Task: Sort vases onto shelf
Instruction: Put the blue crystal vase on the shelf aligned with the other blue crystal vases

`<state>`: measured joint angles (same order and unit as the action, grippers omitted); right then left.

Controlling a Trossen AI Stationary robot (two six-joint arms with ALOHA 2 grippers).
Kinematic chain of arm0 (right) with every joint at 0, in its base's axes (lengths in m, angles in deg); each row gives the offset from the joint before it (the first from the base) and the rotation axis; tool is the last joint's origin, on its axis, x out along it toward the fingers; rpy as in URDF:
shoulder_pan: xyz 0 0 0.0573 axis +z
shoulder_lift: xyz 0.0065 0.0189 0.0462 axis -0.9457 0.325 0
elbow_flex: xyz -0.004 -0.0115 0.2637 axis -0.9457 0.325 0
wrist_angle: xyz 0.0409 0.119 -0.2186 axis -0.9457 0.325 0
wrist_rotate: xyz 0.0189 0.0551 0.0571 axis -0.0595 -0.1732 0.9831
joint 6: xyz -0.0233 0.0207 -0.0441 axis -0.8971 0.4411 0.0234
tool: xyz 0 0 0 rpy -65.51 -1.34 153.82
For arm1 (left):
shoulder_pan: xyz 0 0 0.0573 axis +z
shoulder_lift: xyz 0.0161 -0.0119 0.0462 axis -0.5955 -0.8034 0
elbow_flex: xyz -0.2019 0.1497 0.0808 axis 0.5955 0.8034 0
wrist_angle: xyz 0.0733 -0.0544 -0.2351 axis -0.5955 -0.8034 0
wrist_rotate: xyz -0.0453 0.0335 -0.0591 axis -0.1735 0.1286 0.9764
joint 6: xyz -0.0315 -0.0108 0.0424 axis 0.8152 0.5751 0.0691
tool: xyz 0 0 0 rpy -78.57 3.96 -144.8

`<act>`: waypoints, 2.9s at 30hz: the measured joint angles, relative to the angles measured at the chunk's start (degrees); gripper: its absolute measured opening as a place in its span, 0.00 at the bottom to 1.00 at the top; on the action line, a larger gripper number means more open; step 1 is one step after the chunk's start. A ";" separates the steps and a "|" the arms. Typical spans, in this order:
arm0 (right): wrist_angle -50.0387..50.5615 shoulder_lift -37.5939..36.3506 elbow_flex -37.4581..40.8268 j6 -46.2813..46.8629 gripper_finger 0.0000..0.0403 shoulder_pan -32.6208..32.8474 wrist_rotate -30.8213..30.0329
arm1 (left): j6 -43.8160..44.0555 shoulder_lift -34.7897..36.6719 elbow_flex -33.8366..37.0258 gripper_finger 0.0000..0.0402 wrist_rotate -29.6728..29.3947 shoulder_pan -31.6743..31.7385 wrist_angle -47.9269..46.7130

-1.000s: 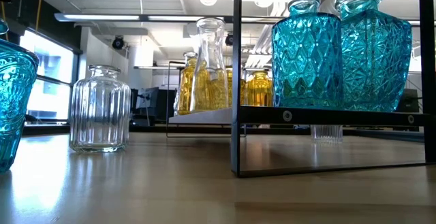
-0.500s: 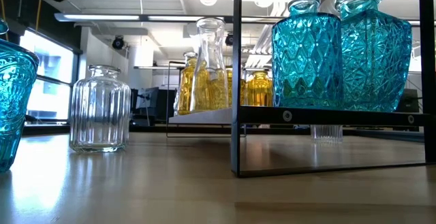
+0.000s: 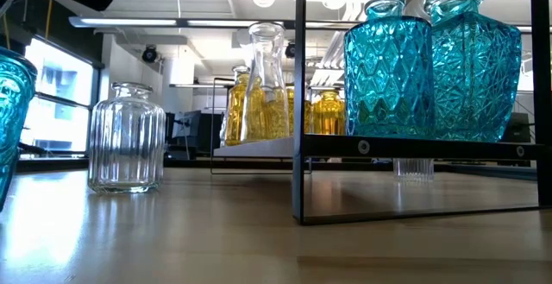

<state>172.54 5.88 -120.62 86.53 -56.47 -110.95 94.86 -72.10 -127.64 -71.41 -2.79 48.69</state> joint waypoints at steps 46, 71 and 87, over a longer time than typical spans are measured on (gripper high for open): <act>1.88 -0.02 0.00 0.00 0.36 0.22 2.44 | 0.92 -4.55 -6.92 0.39 2.05 0.95 -5.96; 1.88 0.00 -0.02 -1.56 0.36 2.32 0.41 | 6.46 -6.73 -6.78 0.39 5.57 1.29 -5.83; 1.88 0.00 -0.01 -3.57 0.36 3.26 -0.25 | 6.54 -6.82 -6.64 0.39 4.94 5.17 -6.11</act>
<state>174.42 5.88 -120.63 82.96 -53.21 -111.20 101.39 -78.92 -134.29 -66.47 2.39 42.58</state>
